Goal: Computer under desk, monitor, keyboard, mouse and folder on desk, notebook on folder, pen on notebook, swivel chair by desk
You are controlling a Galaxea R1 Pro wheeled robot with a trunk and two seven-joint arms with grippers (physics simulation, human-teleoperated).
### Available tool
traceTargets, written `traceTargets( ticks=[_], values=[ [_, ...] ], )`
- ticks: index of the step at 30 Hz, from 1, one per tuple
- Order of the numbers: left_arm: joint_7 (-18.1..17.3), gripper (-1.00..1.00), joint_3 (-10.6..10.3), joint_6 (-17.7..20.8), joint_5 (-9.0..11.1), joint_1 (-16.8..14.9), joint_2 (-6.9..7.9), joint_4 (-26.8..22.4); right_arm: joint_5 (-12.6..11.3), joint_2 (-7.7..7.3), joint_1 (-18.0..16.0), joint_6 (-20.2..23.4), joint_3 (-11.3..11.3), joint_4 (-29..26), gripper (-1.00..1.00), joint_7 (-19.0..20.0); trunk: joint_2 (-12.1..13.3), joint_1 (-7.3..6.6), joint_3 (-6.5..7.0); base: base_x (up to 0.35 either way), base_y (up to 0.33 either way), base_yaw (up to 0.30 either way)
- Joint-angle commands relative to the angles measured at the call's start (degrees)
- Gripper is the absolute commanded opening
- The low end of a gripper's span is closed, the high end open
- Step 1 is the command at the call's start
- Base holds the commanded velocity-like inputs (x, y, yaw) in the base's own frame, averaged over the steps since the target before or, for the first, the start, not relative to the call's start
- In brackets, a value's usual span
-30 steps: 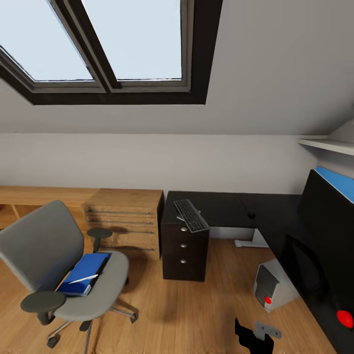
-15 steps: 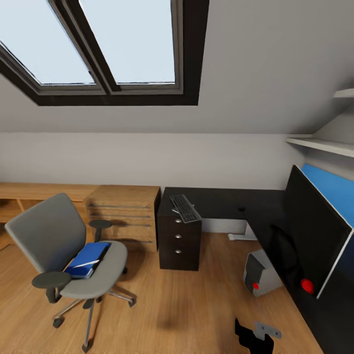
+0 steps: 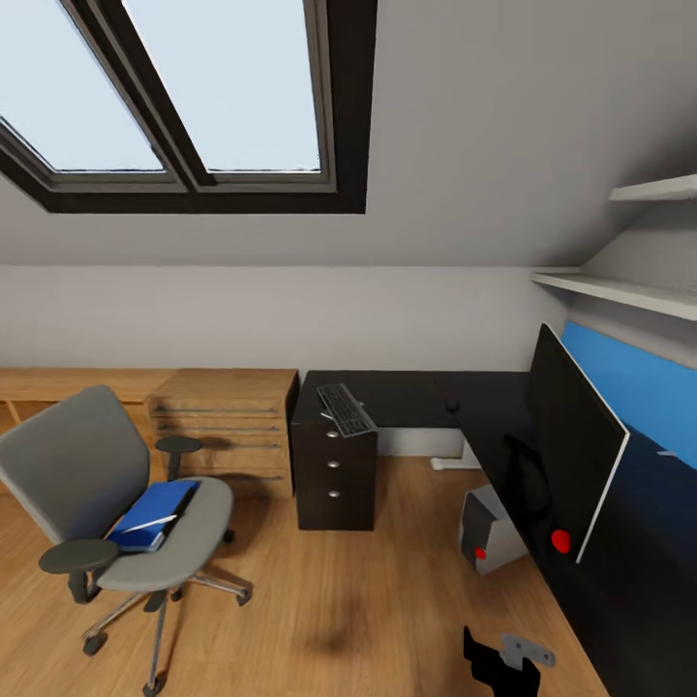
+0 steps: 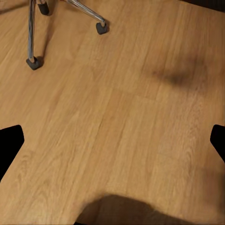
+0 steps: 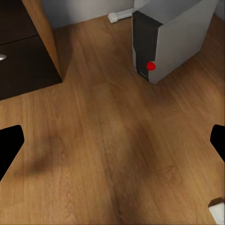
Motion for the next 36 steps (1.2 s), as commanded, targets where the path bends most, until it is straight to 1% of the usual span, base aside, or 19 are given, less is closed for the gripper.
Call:
traceTargets(
  ticks=[1,12,14,17,20,29,31,33,34,35,36],
  values=[
    [0.10,1.00,0.07,-0.22,0.10,-0.06,-0.01,0.04,0.29,-0.02,-0.07,-0.22,-0.44,0.09,1.00,-0.02,0.33,-0.21,0.10,-0.006,-0.004,-0.036],
    [0.27,1.00,-0.01,-0.34,0.04,-0.02,0.02,0.03,0.29,0.02,-0.07,-0.20,-0.44,0.09,1.00,-0.02,4.75,-2.62,2.12,-0.001,-0.001,-0.008],
    [0.82,1.00,-0.08,-0.44,-0.04,-0.03,0.02,-0.13,0.33,0.00,-0.07,-0.17,-0.44,0.09,1.00,0.02,5.55,-3.06,2.48,0.000,0.000,0.000],
    [2.96,1.00,-0.30,-0.48,-0.11,-0.04,0.05,-0.39,0.37,0.14,-0.07,-0.14,-0.41,0.09,1.00,0.02,6.75,-3.72,3.02,0.000,0.000,0.000],
    [4.30,1.00,-0.27,-0.39,-0.13,-0.05,0.04,-0.56,0.38,0.14,-0.07,-0.13,-0.43,0.09,1.00,0.05,7.95,-4.38,3.56,0.000,0.000,0.000],
    [4.31,1.00,-0.04,-0.47,0.01,-0.07,0.18,-0.28,0.46,-0.14,-0.07,0.05,-0.41,0.08,1.00,0.07,11.56,-6.36,5.17,0.000,0.000,0.000],
    [4.22,1.00,-0.04,-0.54,0.02,-0.04,0.19,-0.12,0.99,-0.17,-0.07,0.05,-0.38,0.04,1.00,0.07,12.37,-6.80,5.53,0.000,0.000,0.000],
    [4.17,1.00,-0.03,-0.60,0.03,-0.06,0.22,0.08,2.53,-0.20,-0.07,0.00,-0.37,0.02,1.00,0.07,13.17,-7.24,5.89,0.000,0.000,0.000],
    [4.15,1.00,-0.03,-0.65,0.03,-0.06,0.23,0.41,4.21,-0.24,-0.07,-0.03,-0.36,0.02,1.00,0.05,13.57,-7.46,6.07,0.000,0.000,0.000],
    [4.12,1.00,-0.03,-0.67,0.01,-0.07,0.24,0.60,5.20,-0.27,-0.05,-0.05,-0.36,0.02,1.00,0.02,13.97,-7.68,6.25,0.000,0.000,0.000],
    [4.07,1.00,-0.03,-0.70,-0.01,-0.05,0.24,0.90,7.33,-0.35,0.19,-0.14,-0.36,0.01,1.00,-0.11,14.37,-7.90,6.43,0.000,0.000,0.000]
  ],
)
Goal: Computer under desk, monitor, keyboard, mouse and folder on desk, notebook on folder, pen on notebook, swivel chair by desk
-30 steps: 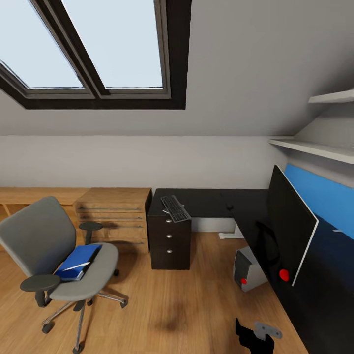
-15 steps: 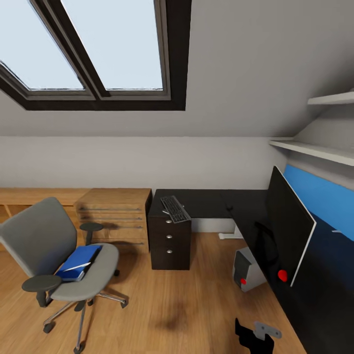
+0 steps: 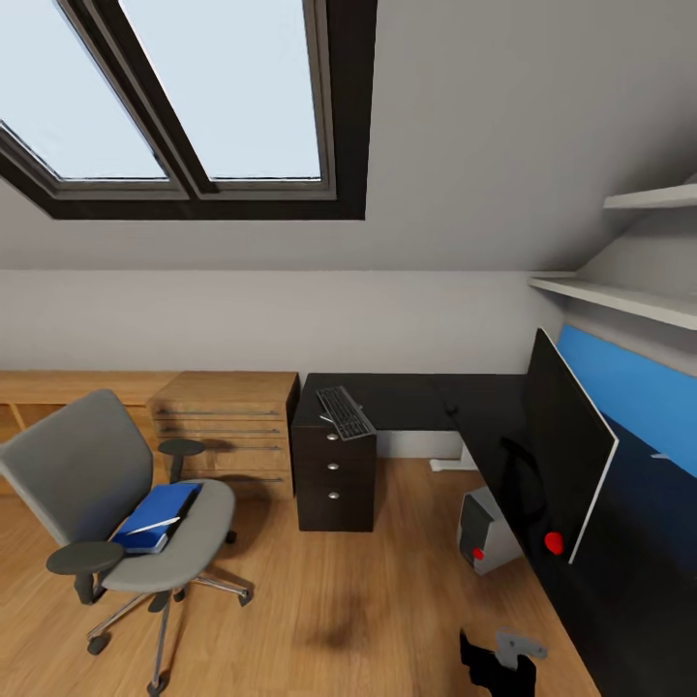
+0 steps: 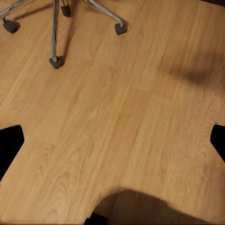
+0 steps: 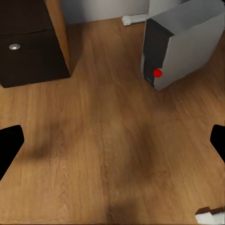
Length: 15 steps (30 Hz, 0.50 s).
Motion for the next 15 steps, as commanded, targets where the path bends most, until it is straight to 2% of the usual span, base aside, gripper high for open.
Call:
traceTargets(
  ticks=[1,4,7,8,9,11,13,14,15],
  values=[
    [-0.05,1.00,0.06,-0.19,0.08,-0.02,0.00,0.24,2.04,-0.07,0.75,-0.60,-0.43,0.08,1.00,0.07,0.38,-0.20,0.17,0.000,0.000,0.000],
    [-0.43,1.00,0.00,-0.50,-0.03,0.00,0.01,0.49,4.91,-0.31,4.23,-4.31,-0.43,0.08,1.00,-0.05,0.38,-0.20,0.17,0.000,0.000,0.000],
    [-0.57,1.00,-0.05,-1.93,-0.14,-0.02,0.00,0.88,5.78,-0.45,6.62,-8.80,-0.43,0.08,1.00,-0.08,0.38,-0.20,0.17,0.000,0.000,0.000],
    [-0.78,1.00,-0.13,-3.68,-0.39,0.00,-0.03,1.93,6.07,-0.50,7.97,-11.20,-0.43,0.08,1.00,-0.09,0.38,-0.20,0.17,0.000,0.000,0.000],
    [-1.00,1.00,-0.16,-4.60,-0.65,-0.02,-0.04,2.45,6.13,-0.51,8.36,-11.83,-0.43,0.08,1.00,-0.09,0.38,-0.20,0.17,0.000,0.000,0.000],
    [-1.71,1.00,-0.25,-7.42,-1.83,-0.03,-0.05,3.82,6.25,-0.73,9.13,-13.40,-0.43,0.10,1.00,-0.10,0.38,-0.20,0.17,0.000,0.000,0.000],
    [-2.80,1.00,-0.30,-11.03,-4.88,-0.01,-0.07,5.16,6.34,-1.51,9.64,-14.88,-0.43,0.14,1.00,-0.03,0.38,-0.20,0.17,0.000,0.000,0.000],
    [-3.19,1.00,-0.30,-12.14,-6.74,0.00,-0.07,5.51,6.34,-1.76,9.77,-15.23,-0.45,0.17,1.00,0.01,0.38,-0.20,0.17,0.000,0.000,0.000],
    [-3.32,1.00,-0.30,-12.54,-7.65,0.00,-0.07,5.63,6.31,-1.85,9.82,-15.35,-0.46,0.17,1.00,0.01,0.38,-0.20,0.17,0.000,0.000,0.000]
  ],
)
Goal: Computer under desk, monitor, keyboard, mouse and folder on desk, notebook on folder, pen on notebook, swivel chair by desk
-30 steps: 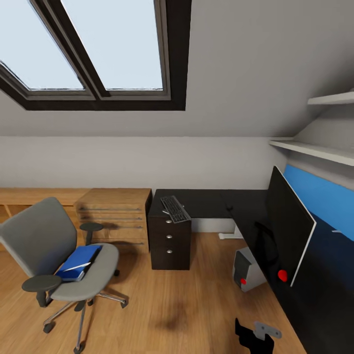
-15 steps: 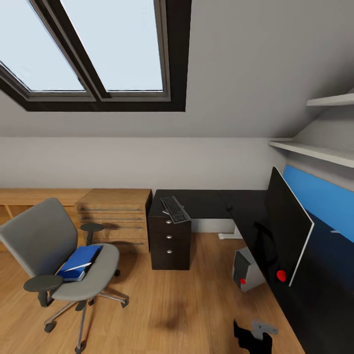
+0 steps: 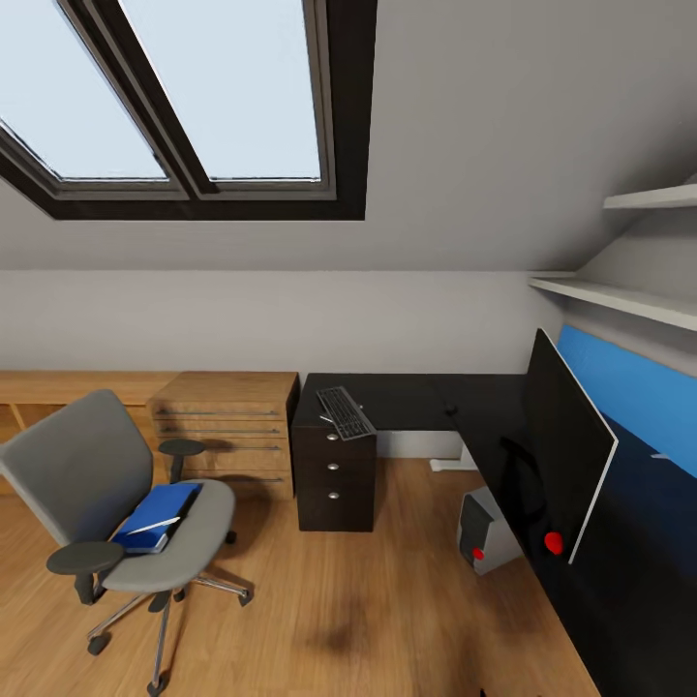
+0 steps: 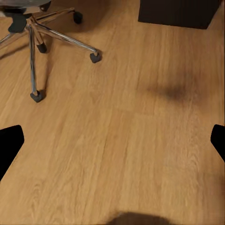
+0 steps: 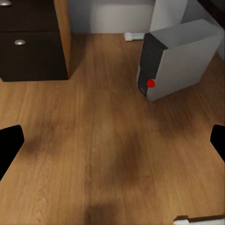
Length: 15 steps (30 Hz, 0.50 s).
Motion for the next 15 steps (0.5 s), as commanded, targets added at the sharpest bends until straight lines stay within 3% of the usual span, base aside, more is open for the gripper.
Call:
traceTargets(
  ticks=[1,2,6,11,15],
  values=[
    [-0.22,1.00,0.03,-0.51,-0.47,-0.02,-0.02,0.15,0.10,-0.08,0.00,-0.30,-0.32,0.11,1.00,0.06,-0.04,0.02,-0.02,0.000,0.000,0.000],
    [-0.37,1.00,0.03,-0.97,-1.82,-0.01,-0.01,0.29,0.05,-0.15,0.06,-0.38,-0.34,0.14,1.00,0.05,-0.04,0.02,-0.02,0.000,0.000,0.000],
    [-0.56,1.00,0.03,-1.56,-3.66,-0.01,0.00,0.48,-0.09,0.05,0.12,-0.32,-0.40,0.17,1.00,0.05,-0.04,0.02,-0.03,0.000,0.000,0.000],
    [-0.28,1.00,0.05,-3.18,-4.10,0.15,0.24,0.53,-0.19,0.44,0.14,-0.10,-0.64,0.18,1.00,-0.03,-0.04,0.02,-0.35,0.000,0.000,0.000],
    [-0.12,1.00,0.11,-7.65,-4.15,1.88,0.39,0.54,-0.22,0.43,0.15,0.06,-0.78,0.13,1.00,-0.04,-0.04,0.02,-0.70,0.000,0.000,-0.022]
  ],
)
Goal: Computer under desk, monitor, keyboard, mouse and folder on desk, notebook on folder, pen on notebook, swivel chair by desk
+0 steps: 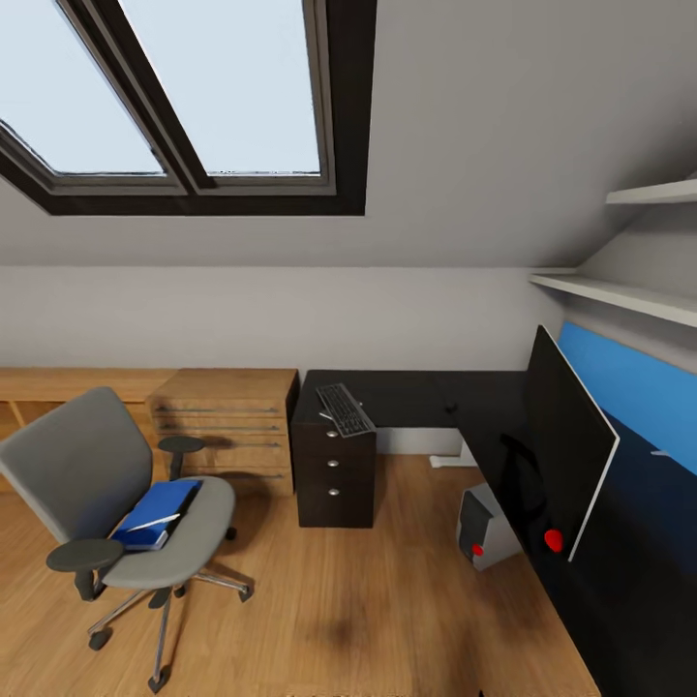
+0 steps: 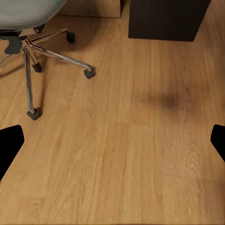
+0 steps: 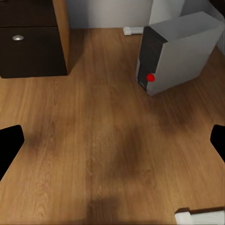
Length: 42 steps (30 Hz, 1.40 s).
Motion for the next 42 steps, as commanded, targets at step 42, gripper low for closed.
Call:
traceTargets(
  ticks=[42],
  values=[
    [0.55,1.00,0.44,-2.15,0.68,1.29,0.30,-0.04,-1.76,0.12,-0.11,47.95,-0.84,-60.13,1.00,-5.18,-0.05,0.02,-0.27,-0.046,-0.032,-0.005]
  ],
)
